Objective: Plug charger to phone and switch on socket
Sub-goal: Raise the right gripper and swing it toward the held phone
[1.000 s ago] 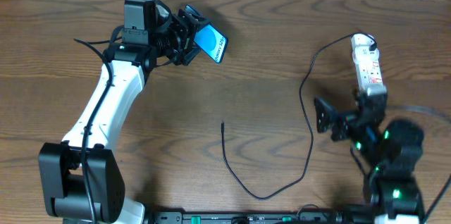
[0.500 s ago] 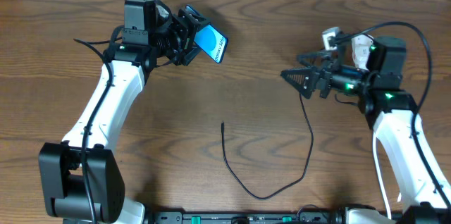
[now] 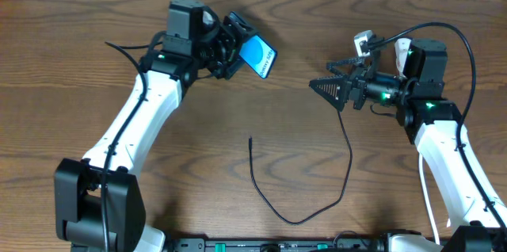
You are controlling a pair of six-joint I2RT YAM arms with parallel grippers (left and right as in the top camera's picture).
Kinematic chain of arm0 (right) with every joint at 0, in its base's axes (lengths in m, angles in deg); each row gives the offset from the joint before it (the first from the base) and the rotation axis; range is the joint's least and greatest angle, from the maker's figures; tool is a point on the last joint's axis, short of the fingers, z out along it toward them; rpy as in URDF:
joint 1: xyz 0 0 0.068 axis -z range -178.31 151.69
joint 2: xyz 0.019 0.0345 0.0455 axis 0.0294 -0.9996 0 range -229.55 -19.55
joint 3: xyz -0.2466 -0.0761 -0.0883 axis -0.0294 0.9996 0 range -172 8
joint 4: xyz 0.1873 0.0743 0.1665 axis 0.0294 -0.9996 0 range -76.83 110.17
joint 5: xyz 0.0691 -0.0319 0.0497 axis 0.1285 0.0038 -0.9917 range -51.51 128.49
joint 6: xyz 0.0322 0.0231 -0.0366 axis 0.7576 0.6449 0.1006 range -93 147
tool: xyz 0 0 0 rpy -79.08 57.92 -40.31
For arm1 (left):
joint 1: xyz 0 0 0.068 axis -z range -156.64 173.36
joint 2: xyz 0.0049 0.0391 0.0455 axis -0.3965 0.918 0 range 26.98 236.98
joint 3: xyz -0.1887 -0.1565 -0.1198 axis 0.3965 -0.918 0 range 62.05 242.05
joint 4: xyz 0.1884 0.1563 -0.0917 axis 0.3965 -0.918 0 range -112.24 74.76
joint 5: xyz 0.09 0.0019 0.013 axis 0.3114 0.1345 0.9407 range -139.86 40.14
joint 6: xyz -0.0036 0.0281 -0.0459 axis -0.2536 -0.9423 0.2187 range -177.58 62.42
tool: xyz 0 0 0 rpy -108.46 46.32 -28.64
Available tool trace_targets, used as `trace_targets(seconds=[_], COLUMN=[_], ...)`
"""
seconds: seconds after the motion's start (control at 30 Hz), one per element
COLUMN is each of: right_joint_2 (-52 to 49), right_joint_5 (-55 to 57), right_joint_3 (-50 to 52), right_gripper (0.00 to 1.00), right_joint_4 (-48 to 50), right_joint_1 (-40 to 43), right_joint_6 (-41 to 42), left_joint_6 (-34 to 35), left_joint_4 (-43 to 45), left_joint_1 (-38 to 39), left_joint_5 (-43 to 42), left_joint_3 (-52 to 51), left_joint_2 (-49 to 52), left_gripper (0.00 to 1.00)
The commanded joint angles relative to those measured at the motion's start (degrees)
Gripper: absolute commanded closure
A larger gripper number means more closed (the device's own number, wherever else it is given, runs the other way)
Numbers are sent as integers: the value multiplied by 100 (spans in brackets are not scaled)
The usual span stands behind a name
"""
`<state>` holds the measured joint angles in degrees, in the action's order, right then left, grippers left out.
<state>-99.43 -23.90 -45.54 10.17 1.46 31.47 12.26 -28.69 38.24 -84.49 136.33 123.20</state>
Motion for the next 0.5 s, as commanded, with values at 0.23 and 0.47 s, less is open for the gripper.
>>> trace_targets(seconds=[0.23,0.47], right_joint_2=[15,15], right_joint_5=[229,496], right_joint_3=[-114,-109], right_gripper=[1,1], right_joint_4=[-2,-4], right_joint_1=[-63,-107], right_joint_6=[463,474], left_joint_6=[841,1285], left_joint_4=[52,72], left_joint_1=[282,603], left_joint_5=[234,313], left_joint_3=[52,52], left_joint_2=[-195,-195], left_gripper=[93,93])
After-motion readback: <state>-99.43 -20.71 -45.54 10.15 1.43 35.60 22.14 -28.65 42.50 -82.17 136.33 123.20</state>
